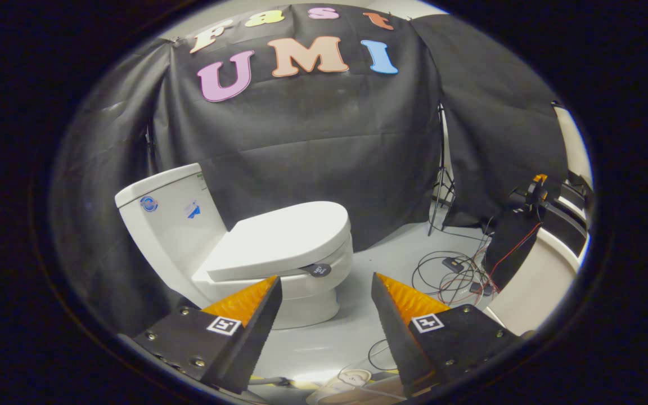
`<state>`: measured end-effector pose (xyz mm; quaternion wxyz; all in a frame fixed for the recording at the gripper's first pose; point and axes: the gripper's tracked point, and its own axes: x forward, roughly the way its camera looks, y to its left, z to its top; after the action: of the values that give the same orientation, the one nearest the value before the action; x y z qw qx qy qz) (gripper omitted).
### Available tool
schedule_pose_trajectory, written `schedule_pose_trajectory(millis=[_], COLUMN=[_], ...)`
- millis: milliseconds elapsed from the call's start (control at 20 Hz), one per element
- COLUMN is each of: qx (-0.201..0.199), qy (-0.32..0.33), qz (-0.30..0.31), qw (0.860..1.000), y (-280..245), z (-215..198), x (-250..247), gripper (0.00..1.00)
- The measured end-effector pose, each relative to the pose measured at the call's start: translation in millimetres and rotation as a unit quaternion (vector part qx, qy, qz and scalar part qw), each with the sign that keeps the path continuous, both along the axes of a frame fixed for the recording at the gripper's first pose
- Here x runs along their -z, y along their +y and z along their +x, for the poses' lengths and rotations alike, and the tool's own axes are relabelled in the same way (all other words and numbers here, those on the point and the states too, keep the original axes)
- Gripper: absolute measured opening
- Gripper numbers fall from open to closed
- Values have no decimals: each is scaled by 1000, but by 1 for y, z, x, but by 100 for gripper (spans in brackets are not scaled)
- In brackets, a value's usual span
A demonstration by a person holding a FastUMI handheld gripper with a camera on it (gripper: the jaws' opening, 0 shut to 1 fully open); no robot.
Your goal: Open the toilet lid.
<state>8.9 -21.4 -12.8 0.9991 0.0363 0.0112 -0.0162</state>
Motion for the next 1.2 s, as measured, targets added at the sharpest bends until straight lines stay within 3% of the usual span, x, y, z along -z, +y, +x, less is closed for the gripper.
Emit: schedule_pose_trajectory(millis=[1200], qx=[14], qy=[56], qz=[-20], qw=[998], y=[-2], z=[21], x=[21], gripper=[95])
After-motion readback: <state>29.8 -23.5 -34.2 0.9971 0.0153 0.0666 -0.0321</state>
